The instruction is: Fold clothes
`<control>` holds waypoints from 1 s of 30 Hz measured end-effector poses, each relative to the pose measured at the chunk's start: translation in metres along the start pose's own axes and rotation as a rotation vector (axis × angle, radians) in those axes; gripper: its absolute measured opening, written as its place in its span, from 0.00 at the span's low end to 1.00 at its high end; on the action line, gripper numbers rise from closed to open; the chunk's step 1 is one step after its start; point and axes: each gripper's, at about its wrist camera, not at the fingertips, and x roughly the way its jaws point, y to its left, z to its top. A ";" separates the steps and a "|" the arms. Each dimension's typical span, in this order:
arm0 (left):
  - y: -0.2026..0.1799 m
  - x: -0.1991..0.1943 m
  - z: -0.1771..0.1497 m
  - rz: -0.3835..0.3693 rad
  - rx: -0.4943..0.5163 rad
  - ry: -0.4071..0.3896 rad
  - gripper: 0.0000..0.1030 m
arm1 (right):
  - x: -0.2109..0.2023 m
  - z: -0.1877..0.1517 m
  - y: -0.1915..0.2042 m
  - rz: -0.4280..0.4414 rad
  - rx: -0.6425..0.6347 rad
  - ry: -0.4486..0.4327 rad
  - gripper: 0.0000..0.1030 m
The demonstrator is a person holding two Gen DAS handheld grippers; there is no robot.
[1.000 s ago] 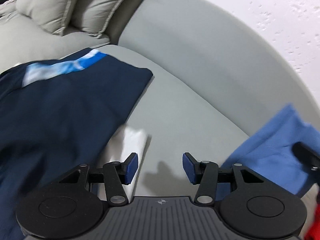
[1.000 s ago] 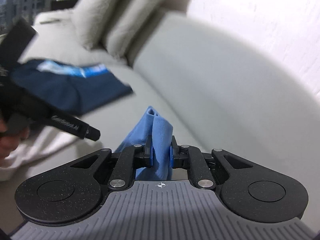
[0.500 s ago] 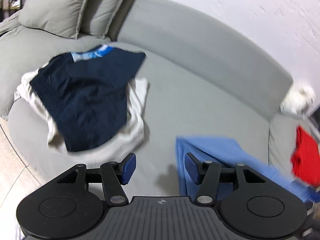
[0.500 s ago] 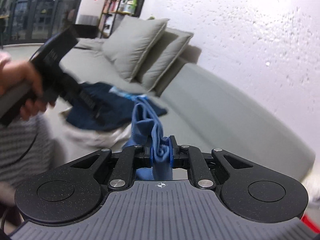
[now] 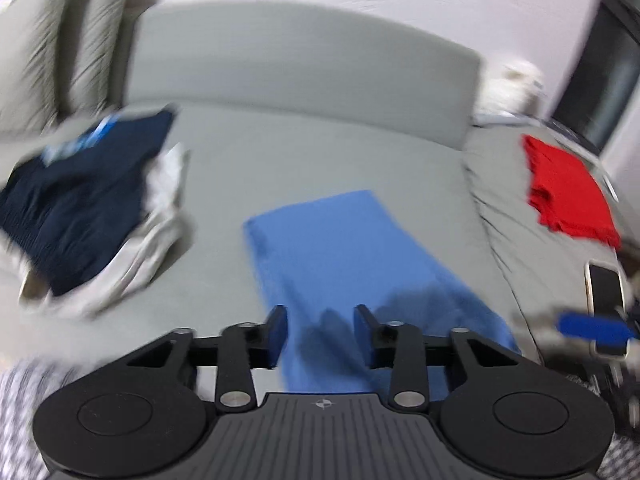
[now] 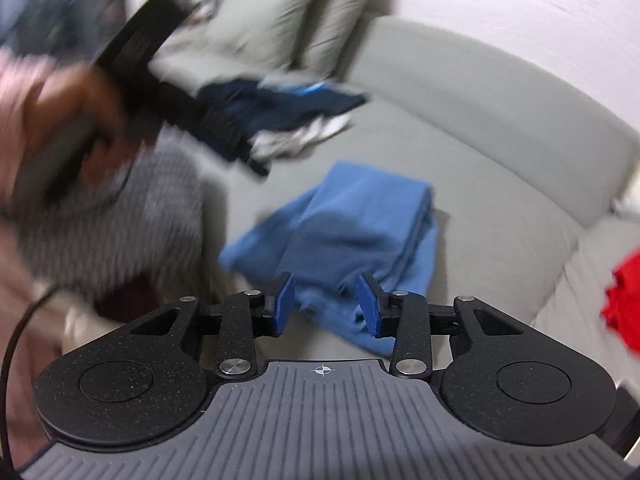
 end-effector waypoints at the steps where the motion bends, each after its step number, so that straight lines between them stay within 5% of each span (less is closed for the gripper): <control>1: -0.007 0.003 0.001 0.008 0.025 -0.020 0.02 | 0.000 -0.003 -0.002 -0.006 0.019 -0.002 0.27; 2: -0.014 0.006 0.001 0.013 0.048 -0.040 0.02 | 0.010 0.004 -0.008 -0.024 0.094 -0.008 0.10; 3: -0.020 0.011 0.001 0.008 0.060 -0.056 0.02 | 0.017 0.006 -0.013 -0.030 0.135 -0.007 0.06; 5: -0.028 0.025 -0.002 -0.007 0.072 -0.038 0.02 | 0.038 0.012 -0.020 -0.033 0.227 0.002 0.07; 8: -0.038 0.062 -0.020 -0.041 0.151 0.146 0.02 | 0.070 0.008 -0.024 -0.045 0.312 0.040 0.12; 9: -0.041 0.066 -0.028 -0.036 0.205 0.168 0.02 | 0.086 -0.002 -0.024 -0.055 0.314 0.131 0.14; 10: -0.045 0.062 -0.031 -0.030 0.256 0.144 0.02 | 0.102 -0.011 -0.024 -0.065 0.315 0.222 0.14; 12: -0.049 0.054 -0.033 -0.027 0.306 0.128 0.03 | 0.103 -0.028 -0.021 -0.058 0.312 0.229 0.12; 13: -0.047 0.047 -0.031 -0.033 0.288 0.125 0.06 | 0.098 -0.030 -0.021 -0.057 0.311 0.221 0.12; 15: -0.040 0.033 -0.028 -0.037 0.225 0.110 0.29 | 0.080 -0.032 -0.019 -0.058 0.321 0.233 0.14; 19: -0.034 0.001 -0.025 -0.032 0.157 0.115 0.51 | 0.054 -0.035 -0.013 -0.096 0.331 0.190 0.39; 21: -0.037 -0.011 -0.025 -0.001 0.169 0.119 0.74 | 0.043 -0.033 -0.008 -0.110 0.350 0.170 0.45; 25: -0.037 -0.026 -0.035 0.064 0.200 0.140 0.83 | 0.022 -0.036 0.005 -0.167 0.338 0.166 0.63; 30: -0.026 -0.036 -0.045 0.070 0.147 0.171 0.84 | 0.003 -0.041 0.016 -0.245 0.327 0.159 0.69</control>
